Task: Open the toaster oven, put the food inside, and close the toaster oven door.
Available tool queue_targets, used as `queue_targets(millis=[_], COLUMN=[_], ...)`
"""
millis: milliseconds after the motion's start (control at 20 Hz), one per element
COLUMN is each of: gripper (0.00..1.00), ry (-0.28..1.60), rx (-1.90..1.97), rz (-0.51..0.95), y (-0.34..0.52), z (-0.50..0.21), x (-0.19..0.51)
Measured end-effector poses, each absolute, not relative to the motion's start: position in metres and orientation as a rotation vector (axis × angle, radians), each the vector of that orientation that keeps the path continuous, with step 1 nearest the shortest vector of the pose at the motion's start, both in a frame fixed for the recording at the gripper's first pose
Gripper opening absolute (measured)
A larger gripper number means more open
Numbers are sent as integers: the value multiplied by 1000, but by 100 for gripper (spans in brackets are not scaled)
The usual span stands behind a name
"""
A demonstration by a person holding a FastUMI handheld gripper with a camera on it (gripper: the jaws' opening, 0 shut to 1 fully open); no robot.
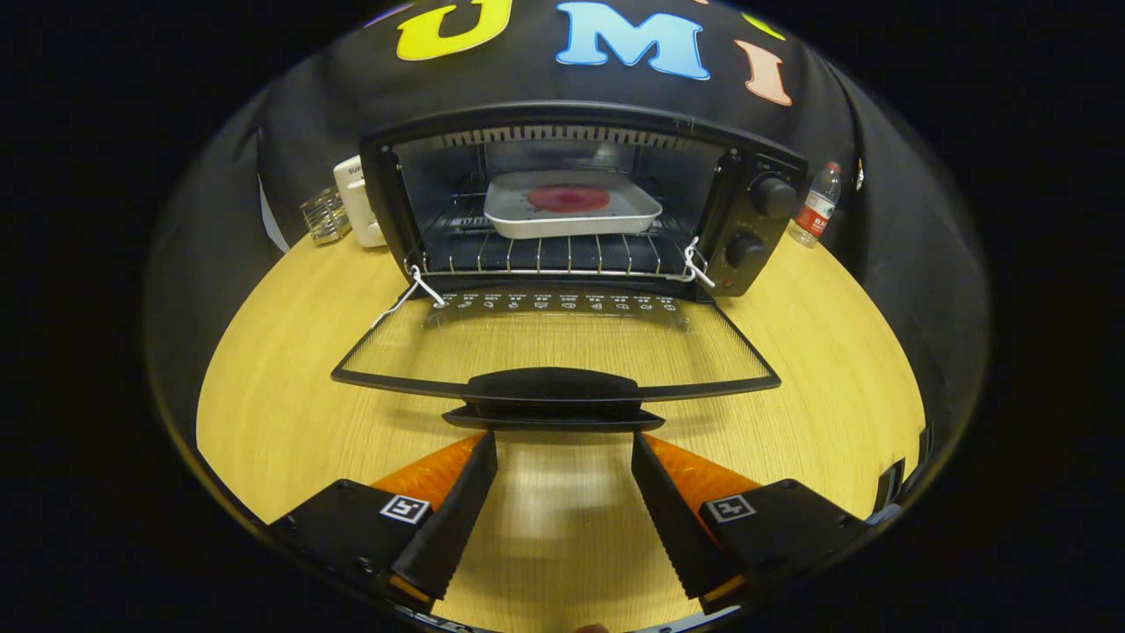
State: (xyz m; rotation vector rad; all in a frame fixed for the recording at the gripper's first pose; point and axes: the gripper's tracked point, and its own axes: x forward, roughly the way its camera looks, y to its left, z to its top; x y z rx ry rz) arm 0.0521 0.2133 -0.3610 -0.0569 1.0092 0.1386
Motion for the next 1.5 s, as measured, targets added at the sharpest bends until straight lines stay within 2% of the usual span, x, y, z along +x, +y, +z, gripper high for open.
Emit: queue_targets(millis=[1000, 1250, 1500], gripper=[97, 97, 97], ry=[704, 529, 380], rx=[-81, -107, -102], rz=[133, 162, 185], y=[208, 201, 184], z=[-275, -227, -171], x=[91, 97, 72])
